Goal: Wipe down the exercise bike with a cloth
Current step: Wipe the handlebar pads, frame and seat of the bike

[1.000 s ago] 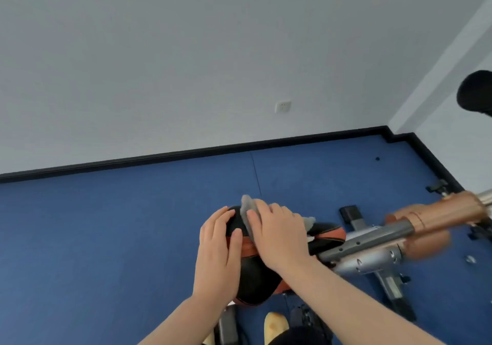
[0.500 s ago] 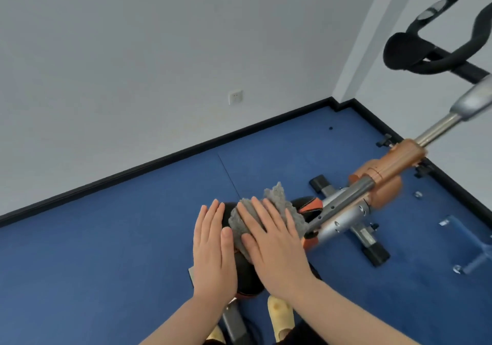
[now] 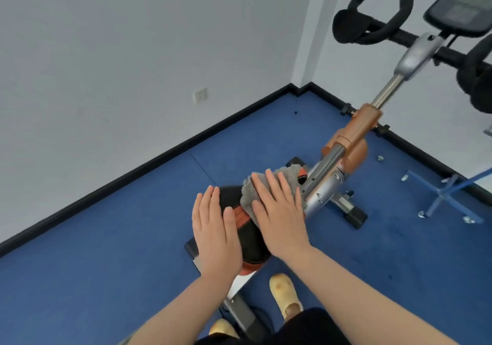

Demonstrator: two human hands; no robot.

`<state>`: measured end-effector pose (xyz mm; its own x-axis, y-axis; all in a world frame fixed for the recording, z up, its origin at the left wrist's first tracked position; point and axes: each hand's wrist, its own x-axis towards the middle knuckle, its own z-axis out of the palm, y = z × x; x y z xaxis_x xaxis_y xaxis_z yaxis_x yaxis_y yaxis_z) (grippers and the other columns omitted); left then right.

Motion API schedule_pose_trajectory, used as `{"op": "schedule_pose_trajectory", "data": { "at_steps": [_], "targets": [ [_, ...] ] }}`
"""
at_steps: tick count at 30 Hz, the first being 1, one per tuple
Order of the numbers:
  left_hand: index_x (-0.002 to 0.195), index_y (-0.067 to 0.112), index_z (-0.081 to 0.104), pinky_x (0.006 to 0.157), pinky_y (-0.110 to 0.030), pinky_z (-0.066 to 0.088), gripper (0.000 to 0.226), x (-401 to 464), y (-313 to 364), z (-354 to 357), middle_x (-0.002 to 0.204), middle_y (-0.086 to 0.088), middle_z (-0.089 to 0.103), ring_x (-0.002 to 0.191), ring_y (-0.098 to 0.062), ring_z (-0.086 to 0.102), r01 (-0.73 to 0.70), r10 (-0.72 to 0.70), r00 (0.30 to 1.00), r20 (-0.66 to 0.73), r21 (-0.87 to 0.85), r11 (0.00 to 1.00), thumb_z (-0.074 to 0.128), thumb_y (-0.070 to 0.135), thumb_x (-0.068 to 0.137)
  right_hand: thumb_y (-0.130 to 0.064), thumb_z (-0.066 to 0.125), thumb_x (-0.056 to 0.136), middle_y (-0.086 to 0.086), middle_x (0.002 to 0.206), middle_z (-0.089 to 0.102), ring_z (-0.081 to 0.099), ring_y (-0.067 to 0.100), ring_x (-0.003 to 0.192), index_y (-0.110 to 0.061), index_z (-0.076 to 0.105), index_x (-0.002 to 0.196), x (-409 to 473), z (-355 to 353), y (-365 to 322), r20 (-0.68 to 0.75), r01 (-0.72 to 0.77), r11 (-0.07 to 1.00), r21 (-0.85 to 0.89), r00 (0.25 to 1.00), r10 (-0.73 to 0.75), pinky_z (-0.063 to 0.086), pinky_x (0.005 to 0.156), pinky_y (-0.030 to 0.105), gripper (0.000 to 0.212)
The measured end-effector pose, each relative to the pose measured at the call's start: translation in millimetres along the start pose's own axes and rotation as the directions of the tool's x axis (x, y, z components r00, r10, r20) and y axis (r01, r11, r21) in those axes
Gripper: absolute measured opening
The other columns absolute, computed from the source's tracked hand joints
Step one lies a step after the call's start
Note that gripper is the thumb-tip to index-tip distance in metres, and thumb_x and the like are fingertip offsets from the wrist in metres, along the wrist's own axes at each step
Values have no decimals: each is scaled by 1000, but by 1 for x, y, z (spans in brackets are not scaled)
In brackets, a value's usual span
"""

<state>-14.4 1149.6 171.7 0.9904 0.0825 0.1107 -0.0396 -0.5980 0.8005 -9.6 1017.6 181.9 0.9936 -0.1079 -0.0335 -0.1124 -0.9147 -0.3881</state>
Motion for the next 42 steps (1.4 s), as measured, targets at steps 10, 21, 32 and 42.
{"op": "schedule_pose_trajectory", "data": {
  "at_steps": [10,21,32,42],
  "targets": [
    [150,15,33,122,-39,15,47,0,-16,-16,157,2,30,148,-12,12,-141,132,984,120,68,988,33,22,104,-29,34,105,-18,159,0,-15,-2,144,-34,17,151,-34,14,-16,-103,-35,868,495,990,98,4,122,40,50],
    [144,16,43,115,-35,24,43,6,-9,-20,148,1,41,138,-20,25,-104,91,991,101,129,986,40,22,101,-38,27,102,-8,158,22,34,19,139,-35,4,154,-25,25,-52,16,-467,475,746,726,687,34,111,44,57],
    [117,33,60,102,-38,25,26,35,22,-4,125,12,54,126,-15,34,54,-66,997,33,281,958,49,25,94,-38,34,102,11,162,-10,26,30,143,-17,-17,152,11,15,-39,3,-538,659,525,776,631,35,106,37,74],
    [106,36,62,96,-29,22,21,37,17,0,111,20,56,118,-9,41,35,-36,999,-5,275,961,52,22,93,-46,20,101,1,148,42,21,17,141,-18,53,132,45,2,24,-278,-173,918,357,919,281,12,120,38,53]
  ]
}}
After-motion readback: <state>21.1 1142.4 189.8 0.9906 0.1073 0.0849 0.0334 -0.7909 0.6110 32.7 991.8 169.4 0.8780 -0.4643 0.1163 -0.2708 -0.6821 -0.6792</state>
